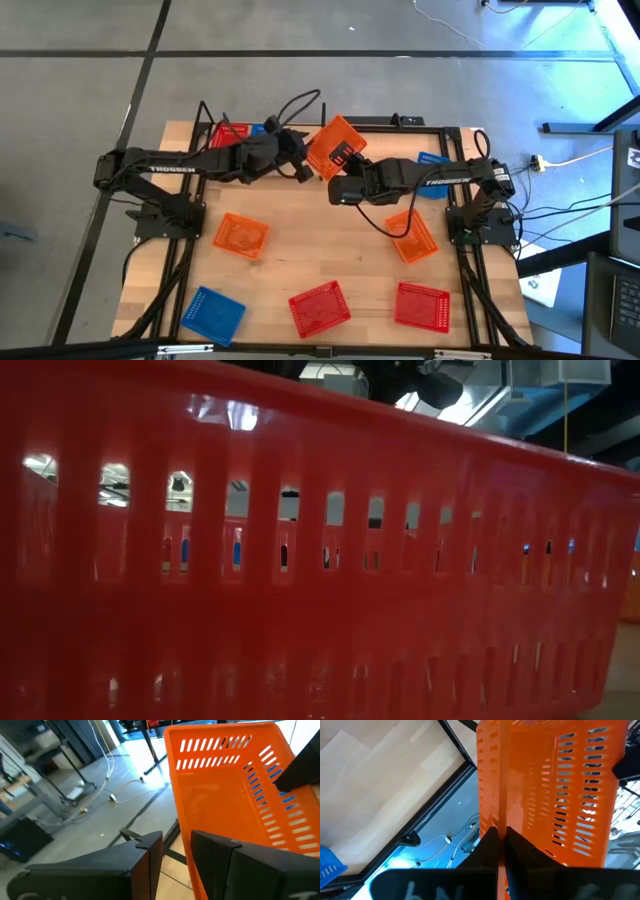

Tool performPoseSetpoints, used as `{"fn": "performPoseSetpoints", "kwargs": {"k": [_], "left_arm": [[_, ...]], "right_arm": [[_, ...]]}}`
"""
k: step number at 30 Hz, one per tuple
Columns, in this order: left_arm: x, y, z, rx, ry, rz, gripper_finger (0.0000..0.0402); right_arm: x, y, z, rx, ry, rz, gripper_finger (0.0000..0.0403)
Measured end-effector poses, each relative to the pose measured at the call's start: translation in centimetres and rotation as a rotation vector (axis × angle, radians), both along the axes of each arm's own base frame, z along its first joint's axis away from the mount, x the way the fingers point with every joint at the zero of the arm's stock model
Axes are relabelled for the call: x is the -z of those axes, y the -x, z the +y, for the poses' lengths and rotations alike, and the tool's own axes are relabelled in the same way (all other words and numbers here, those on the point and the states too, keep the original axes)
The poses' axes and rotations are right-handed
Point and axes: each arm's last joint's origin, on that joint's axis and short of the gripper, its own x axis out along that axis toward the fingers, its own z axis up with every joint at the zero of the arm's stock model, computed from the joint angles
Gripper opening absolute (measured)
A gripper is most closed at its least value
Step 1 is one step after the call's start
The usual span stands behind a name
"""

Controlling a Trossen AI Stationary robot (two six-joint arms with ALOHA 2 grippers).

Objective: Stack baskets on shelf by color
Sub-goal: Put the top right orange bin on the shelf

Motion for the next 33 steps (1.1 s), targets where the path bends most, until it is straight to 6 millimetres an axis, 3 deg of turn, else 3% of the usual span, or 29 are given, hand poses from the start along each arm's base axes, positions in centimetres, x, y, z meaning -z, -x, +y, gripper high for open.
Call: {"fn": "performPoseSetpoints", "kwargs": {"k": [14,23,26,30,33], "left_arm": [[0.1,0.1,1.5,0.062,0.062,-0.028,0.0095],[2.2,-1.6,1.9,0.072,0.083,0.030,0.0093],[2.1,-1.6,1.7,0.066,0.073,0.025,0.0075],[1.6,-1.4,1.5,0.063,0.030,0.038,0.0014],[1.7,-1.4,1.4,0.068,0.030,0.042,0.0004]], "right_arm": [[0.0,0.0,0.0,0.001,0.003,0.002,0.0004],[0.0,0.0,0.0,-0.001,0.000,0.003,0.0004],[0.0,0.0,0.0,0.000,0.000,0.000,0.0005],[0.0,0.0,0.0,-0.002,-0.007,-0.005,0.0016],[-0.1,-0.3,0.1,-0.004,-0.014,-0.032,0.0028]]}}
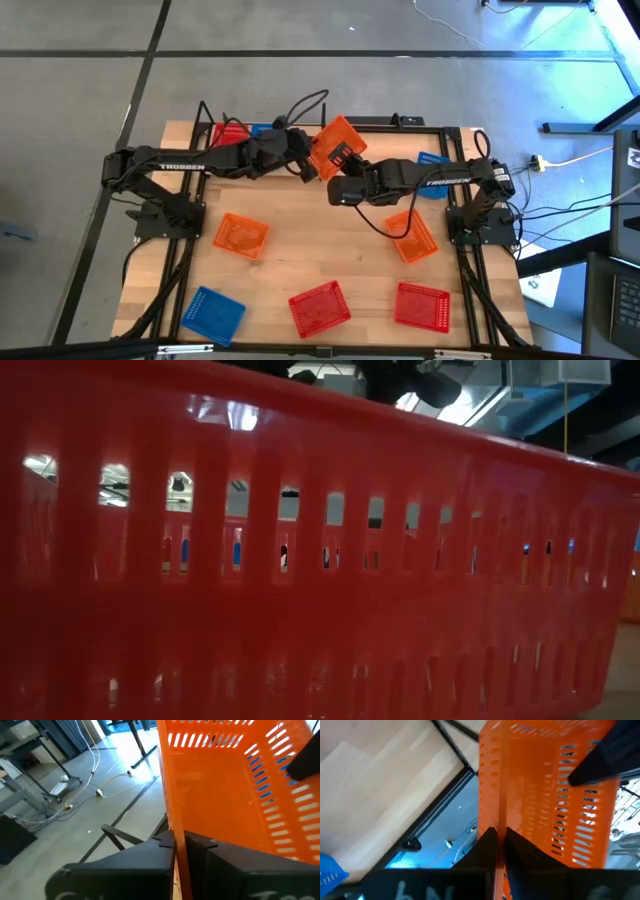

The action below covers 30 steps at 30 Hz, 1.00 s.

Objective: Stack baskets on shelf by color
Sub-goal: Put the top right orange bin on the shelf

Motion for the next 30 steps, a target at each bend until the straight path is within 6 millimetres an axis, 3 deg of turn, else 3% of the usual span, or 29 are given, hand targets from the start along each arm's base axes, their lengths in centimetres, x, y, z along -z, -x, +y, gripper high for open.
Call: {"fn": "performPoseSetpoints", "kwargs": {"k": [18,30], "left_arm": [[0.9,0.3,-0.2,-0.015,0.071,0.064,0.0000],[0.0,1.0,-0.4,-0.022,0.049,0.043,0.0000]], "right_arm": [[-0.3,-0.5,0.6,-0.011,0.015,-0.064,0.0039],[-0.4,-0.6,0.1,0.061,0.026,-0.147,0.0039]]}}
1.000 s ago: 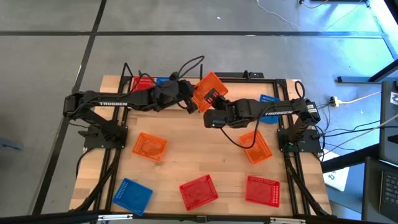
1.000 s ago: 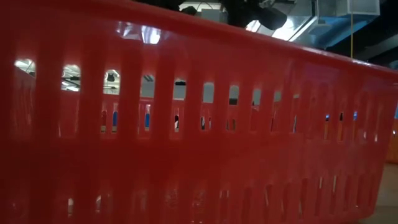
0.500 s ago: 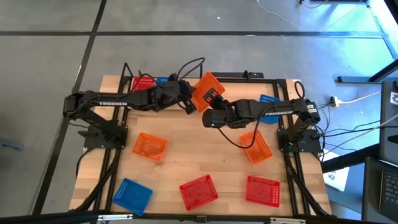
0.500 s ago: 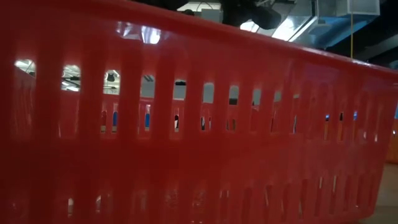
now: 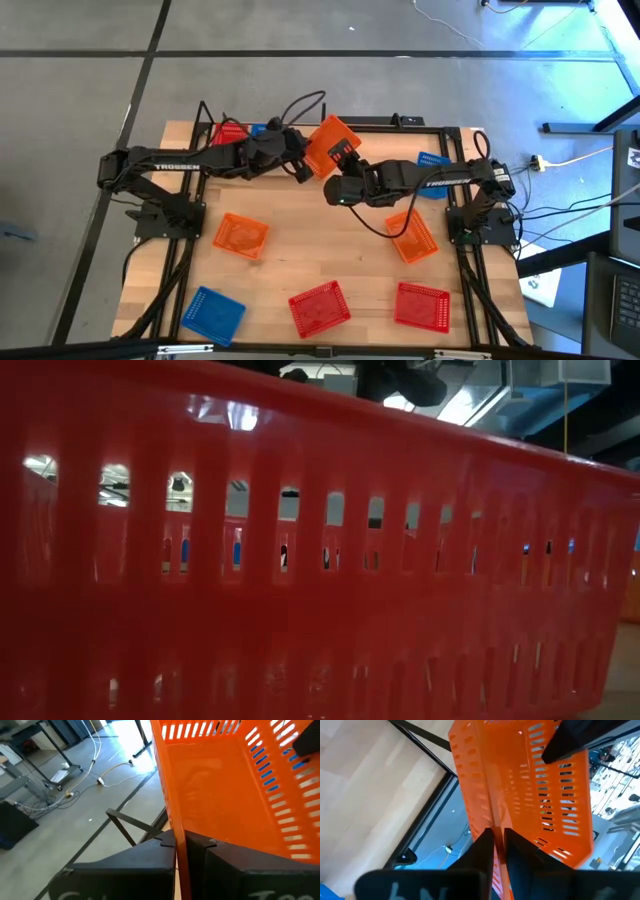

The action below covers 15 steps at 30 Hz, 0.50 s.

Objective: Stack baskets on shelf by color
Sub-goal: Put the top right orange bin on the shelf

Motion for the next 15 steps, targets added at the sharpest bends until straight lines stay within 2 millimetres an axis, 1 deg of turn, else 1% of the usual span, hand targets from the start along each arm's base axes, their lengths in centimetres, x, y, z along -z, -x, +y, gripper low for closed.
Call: {"fn": "performPoseSetpoints", "kwargs": {"k": [6,10,12,15], "left_arm": [[0.0,-0.1,-0.3,0.009,0.000,0.001,0.0000],[0.0,0.0,-0.3,-0.020,-0.001,-0.009,0.0000],[-0.1,0.0,-0.3,-0.029,-0.004,-0.014,0.0000],[-0.1,0.0,-0.3,-0.026,-0.003,-0.011,0.0000]], "right_arm": [[0.0,0.0,0.0,-0.004,0.002,0.005,0.0040],[-0.1,0.0,0.3,-0.006,0.039,0.011,0.0039],[-0.1,0.1,0.6,-0.013,0.048,0.013,0.0032],[-0.1,0.1,1.0,-0.035,0.029,0.021,0.0010]]}}
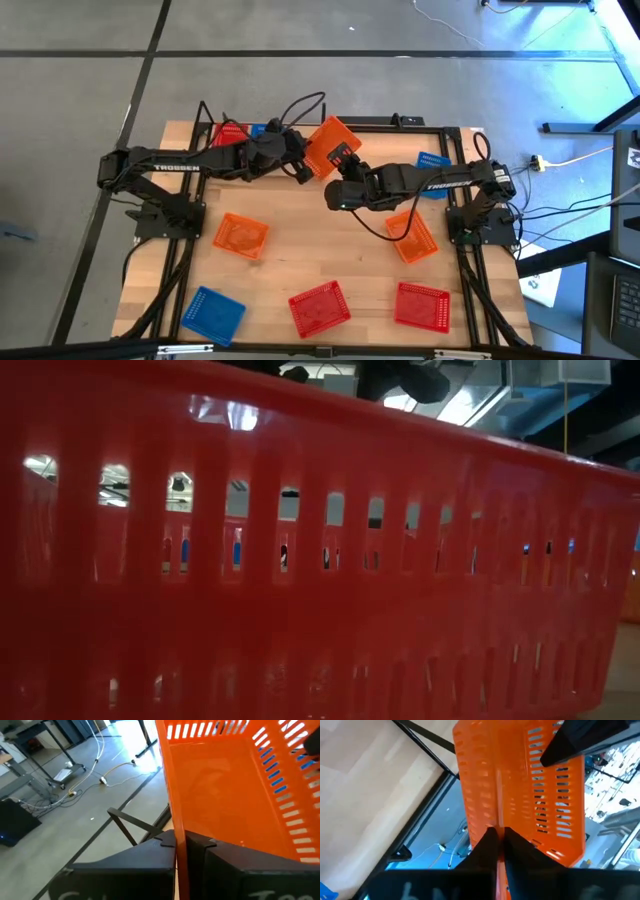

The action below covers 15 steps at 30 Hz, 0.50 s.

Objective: Stack baskets on shelf by color
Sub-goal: Put the top right orange bin on the shelf

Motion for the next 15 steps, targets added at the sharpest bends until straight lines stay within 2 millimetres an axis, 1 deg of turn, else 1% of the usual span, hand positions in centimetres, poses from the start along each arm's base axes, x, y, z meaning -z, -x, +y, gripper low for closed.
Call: {"fn": "performPoseSetpoints", "kwargs": {"k": [2,5,9,12,15], "left_arm": [[0.01,-0.01,-0.01,0.005,0.002,0.001,0.0000],[0.05,-0.04,-0.08,0.020,0.010,0.000,0.0000],[0.06,-0.07,-0.24,0.021,0.009,0.001,0.0000],[0.05,-0.09,-0.33,0.020,0.007,0.000,0.0000],[0.07,-0.09,-0.40,0.021,0.010,0.000,0.0000]], "right_arm": [[0.04,-0.01,0.10,-0.009,-0.017,0.000,0.0011],[0.02,-0.06,0.12,0.002,-0.038,-0.029,0.0031],[-0.07,-0.08,-0.44,0.046,-0.052,-0.077,0.0062],[-0.11,-0.15,-0.72,0.055,-0.051,-0.085,0.0082],[-0.12,-0.15,-0.69,0.036,-0.038,-0.056,0.0094]]}}
